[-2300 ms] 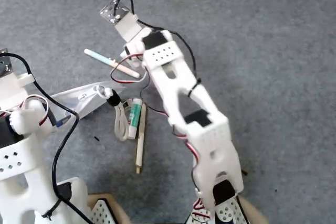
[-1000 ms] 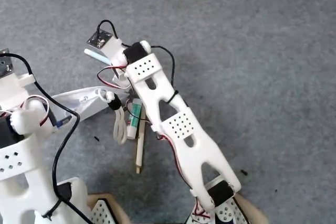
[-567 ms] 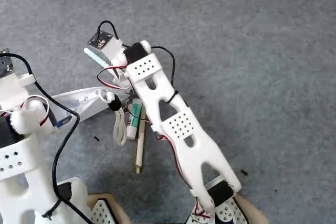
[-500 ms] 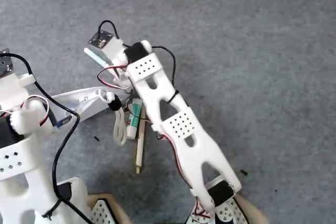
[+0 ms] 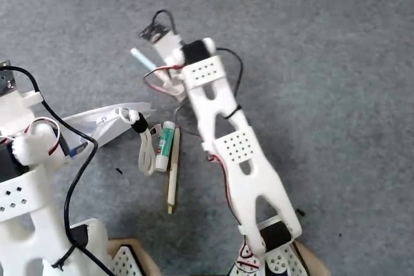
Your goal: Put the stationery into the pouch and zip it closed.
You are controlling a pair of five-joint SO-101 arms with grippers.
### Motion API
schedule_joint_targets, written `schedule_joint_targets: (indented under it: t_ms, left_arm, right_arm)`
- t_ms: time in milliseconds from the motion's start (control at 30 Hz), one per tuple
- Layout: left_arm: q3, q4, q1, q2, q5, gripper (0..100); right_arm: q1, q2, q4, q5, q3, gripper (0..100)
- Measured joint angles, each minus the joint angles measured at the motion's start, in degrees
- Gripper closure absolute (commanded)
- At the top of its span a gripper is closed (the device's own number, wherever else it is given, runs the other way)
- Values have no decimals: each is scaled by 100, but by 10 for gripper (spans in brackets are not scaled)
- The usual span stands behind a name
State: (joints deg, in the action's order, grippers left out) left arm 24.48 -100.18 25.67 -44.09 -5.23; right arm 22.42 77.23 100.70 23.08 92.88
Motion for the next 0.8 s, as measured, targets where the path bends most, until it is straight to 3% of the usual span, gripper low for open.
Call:
schedule_joint_targets:
  t_ms: [200, 800]
  left_arm:
    - [0, 0, 0, 0, 0, 972]
    - [18, 0, 0, 0, 0, 972]
  right_arm:
    - [-448, -255, 9, 0, 9, 986]
    - [-492, -2884, 35, 0, 9, 986]
